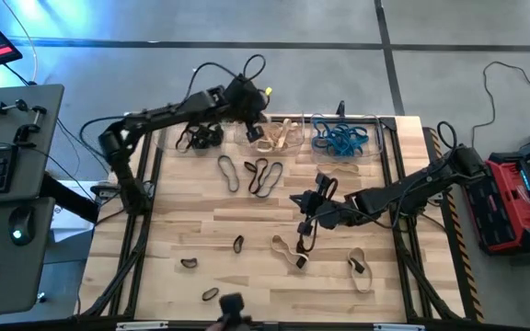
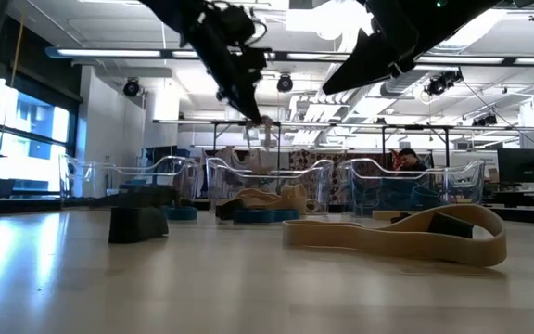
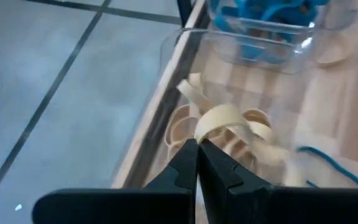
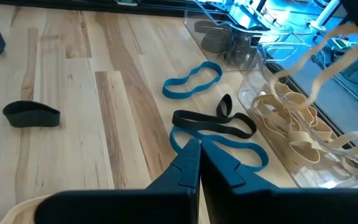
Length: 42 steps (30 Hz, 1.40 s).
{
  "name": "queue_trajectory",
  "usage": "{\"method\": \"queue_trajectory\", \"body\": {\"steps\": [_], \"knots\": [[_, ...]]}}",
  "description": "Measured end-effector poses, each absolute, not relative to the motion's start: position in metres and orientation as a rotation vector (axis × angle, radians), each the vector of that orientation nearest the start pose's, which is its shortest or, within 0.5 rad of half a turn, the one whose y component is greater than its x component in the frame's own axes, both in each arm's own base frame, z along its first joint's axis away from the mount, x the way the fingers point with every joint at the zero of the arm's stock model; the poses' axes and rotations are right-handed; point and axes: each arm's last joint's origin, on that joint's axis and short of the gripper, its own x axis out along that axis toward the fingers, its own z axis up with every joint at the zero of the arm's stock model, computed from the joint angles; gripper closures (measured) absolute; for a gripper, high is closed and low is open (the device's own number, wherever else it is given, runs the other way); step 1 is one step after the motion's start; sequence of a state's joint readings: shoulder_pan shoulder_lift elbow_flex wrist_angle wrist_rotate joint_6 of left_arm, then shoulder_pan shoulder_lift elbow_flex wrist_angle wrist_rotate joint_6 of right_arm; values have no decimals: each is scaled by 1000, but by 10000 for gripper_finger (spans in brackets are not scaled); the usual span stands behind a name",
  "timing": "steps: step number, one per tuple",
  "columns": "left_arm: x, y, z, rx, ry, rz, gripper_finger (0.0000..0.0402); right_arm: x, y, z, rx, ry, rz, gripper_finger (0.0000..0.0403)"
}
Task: Sort rubber bands into baskets
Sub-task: Put the brown rubber band into the middle transparent bin, then put the blue rubber band into the right transparent bin
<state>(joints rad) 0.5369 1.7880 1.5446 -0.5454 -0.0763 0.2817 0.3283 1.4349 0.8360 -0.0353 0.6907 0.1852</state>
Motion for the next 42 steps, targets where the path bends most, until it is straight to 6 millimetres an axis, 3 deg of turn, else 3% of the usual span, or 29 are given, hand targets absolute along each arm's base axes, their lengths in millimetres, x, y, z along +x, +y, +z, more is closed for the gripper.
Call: {"method": "queue_trajectory", "body": {"steps": [6,12,27,31,37,42], "knots": [[353,237,262,11,856,421,401,283,77,223,-135,526,-399,403],[357,247,242,11,896,404,391,282,77,221,-109,540,-394,403],[372,228,243,35,826,279,240,284,72,219,-25,576,-331,402],[376,227,246,9,765,256,238,285,72,217,-23,575,-332,386],[378,211,236,45,629,225,261,298,76,199,-71,590,-322,313],[361,187,238,108,458,227,282,307,70,184,-69,609,-350,263]]}}
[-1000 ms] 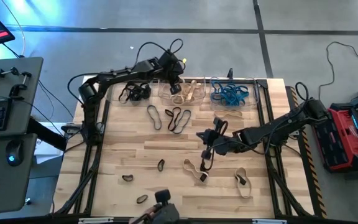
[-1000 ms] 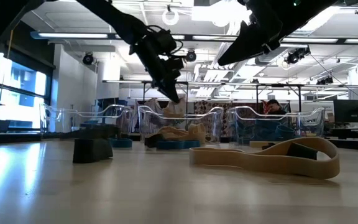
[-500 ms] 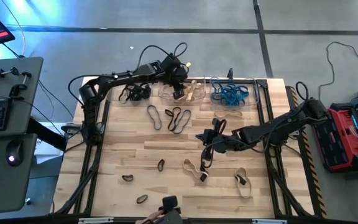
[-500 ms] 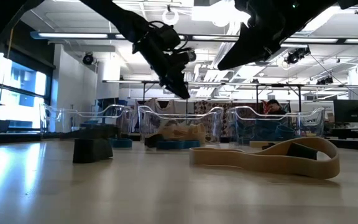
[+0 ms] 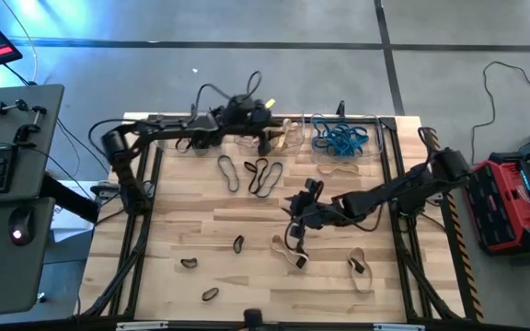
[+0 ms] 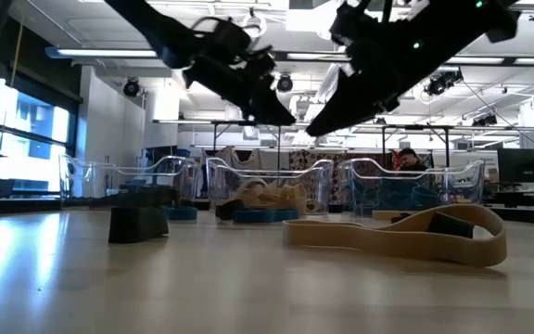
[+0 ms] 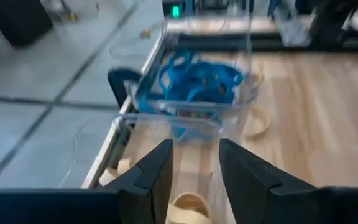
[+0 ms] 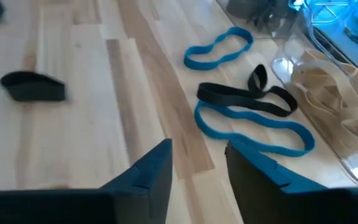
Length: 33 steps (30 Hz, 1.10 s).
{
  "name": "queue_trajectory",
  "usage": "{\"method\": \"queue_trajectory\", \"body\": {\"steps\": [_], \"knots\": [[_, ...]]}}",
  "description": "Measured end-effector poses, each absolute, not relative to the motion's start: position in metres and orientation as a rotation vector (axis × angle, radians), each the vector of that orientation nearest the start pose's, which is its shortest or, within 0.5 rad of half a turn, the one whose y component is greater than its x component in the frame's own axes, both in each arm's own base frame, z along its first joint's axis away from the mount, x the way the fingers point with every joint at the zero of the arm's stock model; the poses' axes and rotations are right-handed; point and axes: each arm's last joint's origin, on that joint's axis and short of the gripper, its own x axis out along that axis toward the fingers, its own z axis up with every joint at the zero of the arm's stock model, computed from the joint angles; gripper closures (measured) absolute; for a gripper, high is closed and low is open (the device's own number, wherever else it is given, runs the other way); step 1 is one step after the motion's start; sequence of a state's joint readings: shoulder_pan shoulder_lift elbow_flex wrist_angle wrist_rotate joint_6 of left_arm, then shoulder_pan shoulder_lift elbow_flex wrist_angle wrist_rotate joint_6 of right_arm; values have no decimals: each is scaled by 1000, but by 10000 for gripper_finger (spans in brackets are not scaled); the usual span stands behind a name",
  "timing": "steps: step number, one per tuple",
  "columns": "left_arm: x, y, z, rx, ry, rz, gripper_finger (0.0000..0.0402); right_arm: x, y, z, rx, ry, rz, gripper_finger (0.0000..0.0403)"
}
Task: Sort rubber bands into baskets
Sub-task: Put the blue rubber band into the right transparent bin
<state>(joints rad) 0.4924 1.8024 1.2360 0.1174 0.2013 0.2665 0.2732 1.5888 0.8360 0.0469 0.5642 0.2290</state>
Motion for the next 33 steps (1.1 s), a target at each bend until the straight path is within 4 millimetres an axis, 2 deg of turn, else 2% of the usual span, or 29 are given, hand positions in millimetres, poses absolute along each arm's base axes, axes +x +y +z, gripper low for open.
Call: {"method": "queue_trajectory", "body": {"steps": [5,12,19,26,33], "knots": [[329,153,235,116,345,211,293,315,61,176,-46,608,-360,244],[283,101,235,148,260,134,296,328,41,163,-29,617,-337,240],[247,61,241,145,202,49,296,340,25,150,-34,626,-299,239],[222,35,241,106,237,-36,296,367,22,151,-106,709,-280,239],[215,19,239,82,311,-106,296,392,9,148,-118,843,-280,239]]}}
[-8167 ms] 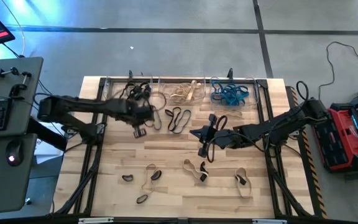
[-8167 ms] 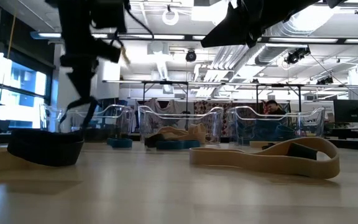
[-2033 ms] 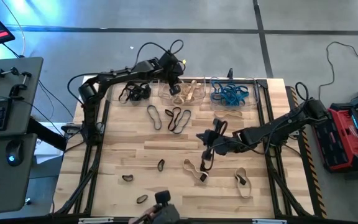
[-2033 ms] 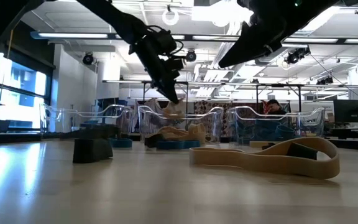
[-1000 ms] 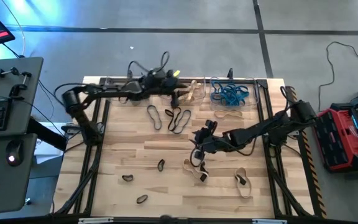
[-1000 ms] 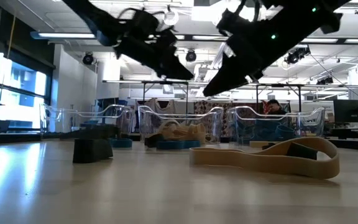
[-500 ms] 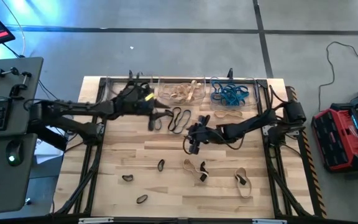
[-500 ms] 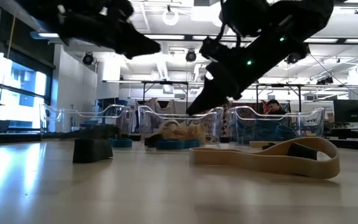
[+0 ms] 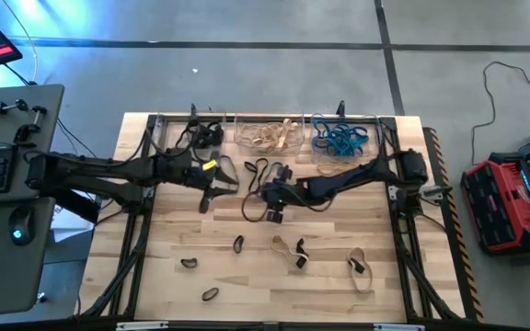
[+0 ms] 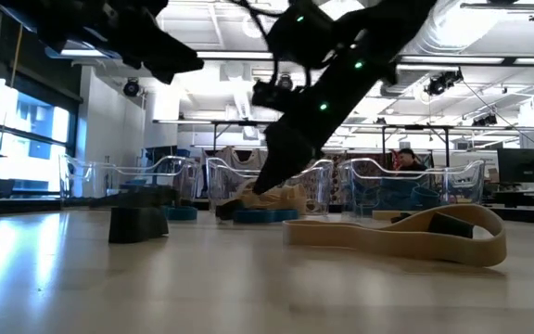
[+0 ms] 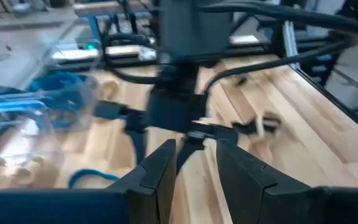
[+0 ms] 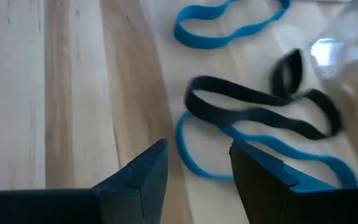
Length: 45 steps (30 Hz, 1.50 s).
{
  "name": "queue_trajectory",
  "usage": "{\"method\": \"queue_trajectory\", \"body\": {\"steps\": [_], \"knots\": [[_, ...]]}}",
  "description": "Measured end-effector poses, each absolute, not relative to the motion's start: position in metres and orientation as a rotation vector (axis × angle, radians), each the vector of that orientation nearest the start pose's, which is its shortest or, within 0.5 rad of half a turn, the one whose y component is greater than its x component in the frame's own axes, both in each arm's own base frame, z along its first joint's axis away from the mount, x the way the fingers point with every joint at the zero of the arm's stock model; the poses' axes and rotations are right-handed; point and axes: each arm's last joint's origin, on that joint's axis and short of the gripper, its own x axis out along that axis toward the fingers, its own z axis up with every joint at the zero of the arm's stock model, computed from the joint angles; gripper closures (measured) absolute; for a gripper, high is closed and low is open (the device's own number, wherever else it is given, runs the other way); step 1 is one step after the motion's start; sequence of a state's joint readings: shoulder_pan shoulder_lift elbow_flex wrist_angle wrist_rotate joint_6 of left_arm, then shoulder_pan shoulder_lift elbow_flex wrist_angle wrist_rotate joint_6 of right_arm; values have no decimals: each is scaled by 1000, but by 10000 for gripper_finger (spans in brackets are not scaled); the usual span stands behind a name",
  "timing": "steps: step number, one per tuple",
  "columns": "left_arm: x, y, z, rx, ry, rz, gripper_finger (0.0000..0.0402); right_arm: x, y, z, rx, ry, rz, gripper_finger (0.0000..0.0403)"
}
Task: Sort rubber bands into baskets
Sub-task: Put the blue rubber band into the right transparent bin
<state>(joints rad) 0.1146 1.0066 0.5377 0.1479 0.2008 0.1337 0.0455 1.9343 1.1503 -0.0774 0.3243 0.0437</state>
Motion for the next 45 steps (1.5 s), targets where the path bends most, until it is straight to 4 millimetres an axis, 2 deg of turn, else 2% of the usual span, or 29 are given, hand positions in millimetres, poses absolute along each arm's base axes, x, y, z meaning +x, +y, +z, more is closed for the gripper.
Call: {"method": "queue_trajectory", "body": {"steps": [8,12,16,21,24,35,41,45], "knots": [[214,3,233,84,367,-185,296,400,-10,129,-58,906,-217,241],[214,-4,231,86,390,-215,296,399,-19,121,-39,936,-212,257],[213,-8,230,53,408,-227,296,398,-25,120,-15,948,-203,300],[212,-9,227,7,442,-225,296,397,-25,123,-8,953,-156,390],[211,-9,226,2,459,-225,296,394,-22,137,-10,936,-149,389],[211,-9,226,10,456,-226,296,362,-17,223,-86,818,-290,401],[210,-9,225,10,472,-226,296,353,-13,249,-86,735,-298,402],[209,-9,221,-13,513,-215,296,346,-10,261,-122,707,-393,402]]}}
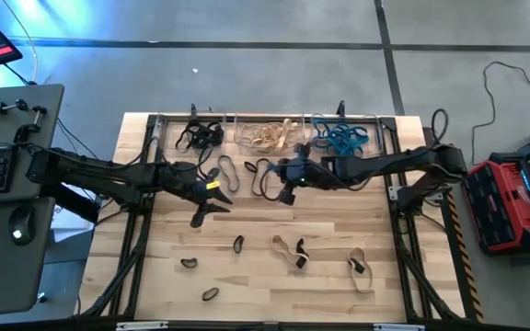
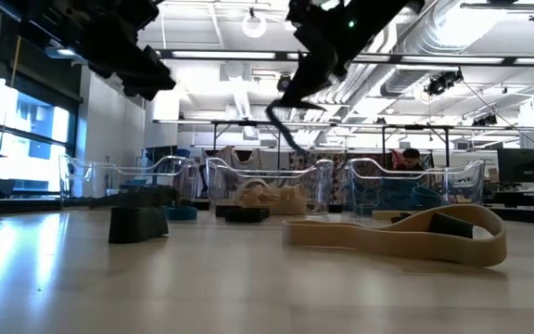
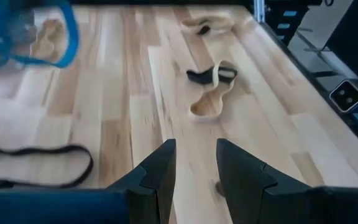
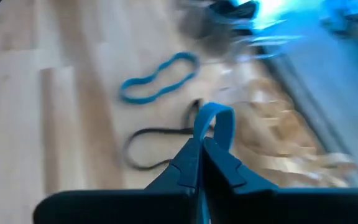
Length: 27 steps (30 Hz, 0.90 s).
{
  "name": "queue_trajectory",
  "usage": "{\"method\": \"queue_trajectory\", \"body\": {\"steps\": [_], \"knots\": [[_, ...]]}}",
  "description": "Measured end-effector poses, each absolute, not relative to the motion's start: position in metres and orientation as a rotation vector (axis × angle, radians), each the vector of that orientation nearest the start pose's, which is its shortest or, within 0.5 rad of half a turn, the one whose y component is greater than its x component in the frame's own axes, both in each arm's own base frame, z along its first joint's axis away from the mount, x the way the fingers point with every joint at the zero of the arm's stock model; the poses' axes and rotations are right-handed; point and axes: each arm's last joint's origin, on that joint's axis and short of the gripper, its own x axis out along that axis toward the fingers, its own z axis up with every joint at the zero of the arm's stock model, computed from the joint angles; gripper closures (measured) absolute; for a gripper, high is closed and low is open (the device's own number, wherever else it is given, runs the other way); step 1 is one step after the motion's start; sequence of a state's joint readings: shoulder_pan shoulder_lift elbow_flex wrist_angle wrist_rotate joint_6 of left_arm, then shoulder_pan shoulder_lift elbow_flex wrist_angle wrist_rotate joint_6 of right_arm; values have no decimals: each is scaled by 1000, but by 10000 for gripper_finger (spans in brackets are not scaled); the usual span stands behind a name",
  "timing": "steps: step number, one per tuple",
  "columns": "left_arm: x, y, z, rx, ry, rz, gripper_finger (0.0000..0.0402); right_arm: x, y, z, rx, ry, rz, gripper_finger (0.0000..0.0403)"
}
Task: Sort rubber bands into baskets
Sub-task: Put the blue rubber band into the right transparent bin
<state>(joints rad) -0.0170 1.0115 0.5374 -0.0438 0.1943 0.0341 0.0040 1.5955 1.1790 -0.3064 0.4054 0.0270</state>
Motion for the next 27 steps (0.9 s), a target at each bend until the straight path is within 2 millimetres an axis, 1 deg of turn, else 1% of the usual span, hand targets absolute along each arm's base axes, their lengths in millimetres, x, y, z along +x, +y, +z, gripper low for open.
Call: {"method": "queue_trajectory", "body": {"steps": [3,6,10,16,21,25,27], "knots": [[207,-9,219,-12,541,-195,296,335,-10,274,-142,683,-491,402],[207,-10,217,22,557,-168,296,321,-16,288,-146,664,-587,402],[207,-11,218,36,550,-174,296,298,-23,307,-153,654,-705,402],[207,-14,218,34,554,-184,296,262,-31,325,-172,686,-857,403],[207,-14,218,34,554,-184,296,239,-41,326,-177,755,-988,403],[207,-14,218,33,554,-183,296,229,-52,320,-164,838,-1066,403],[207,-14,218,33,554,-183,296,226,-59,313,-161,865,-1095,403]]}}
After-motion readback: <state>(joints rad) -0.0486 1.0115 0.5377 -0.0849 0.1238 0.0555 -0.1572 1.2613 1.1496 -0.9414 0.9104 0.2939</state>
